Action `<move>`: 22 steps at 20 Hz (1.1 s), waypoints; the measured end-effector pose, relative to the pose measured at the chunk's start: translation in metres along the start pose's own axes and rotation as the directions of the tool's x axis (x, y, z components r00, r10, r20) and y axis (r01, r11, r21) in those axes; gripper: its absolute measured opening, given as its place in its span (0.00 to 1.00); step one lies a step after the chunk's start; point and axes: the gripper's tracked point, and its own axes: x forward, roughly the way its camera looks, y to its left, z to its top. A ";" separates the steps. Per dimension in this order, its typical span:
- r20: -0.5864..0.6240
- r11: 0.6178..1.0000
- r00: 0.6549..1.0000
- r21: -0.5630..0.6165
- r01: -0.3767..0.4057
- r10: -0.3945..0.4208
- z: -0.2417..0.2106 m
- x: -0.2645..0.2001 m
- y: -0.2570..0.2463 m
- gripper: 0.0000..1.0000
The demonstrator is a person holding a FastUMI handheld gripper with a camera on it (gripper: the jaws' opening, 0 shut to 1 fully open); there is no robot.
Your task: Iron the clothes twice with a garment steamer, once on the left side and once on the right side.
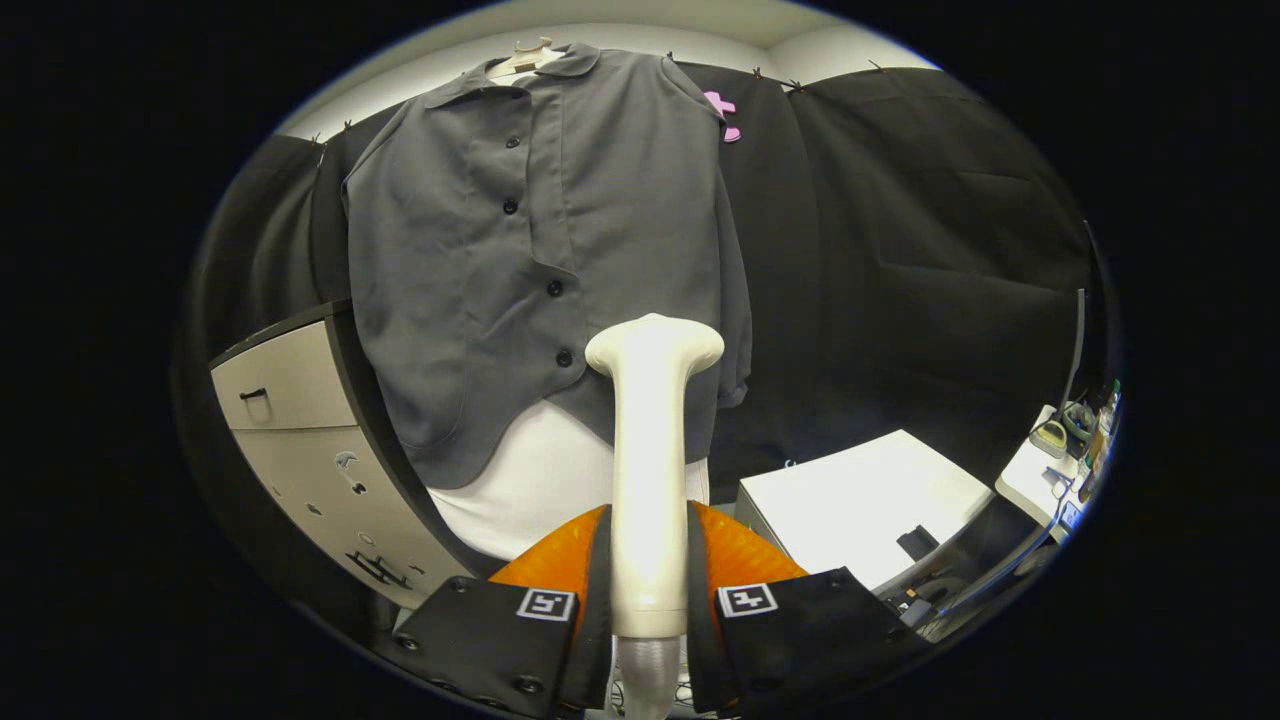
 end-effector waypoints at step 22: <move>0.326 0.999 0.945 0.027 -0.024 0.014 0.154 -0.208 0.061 0.38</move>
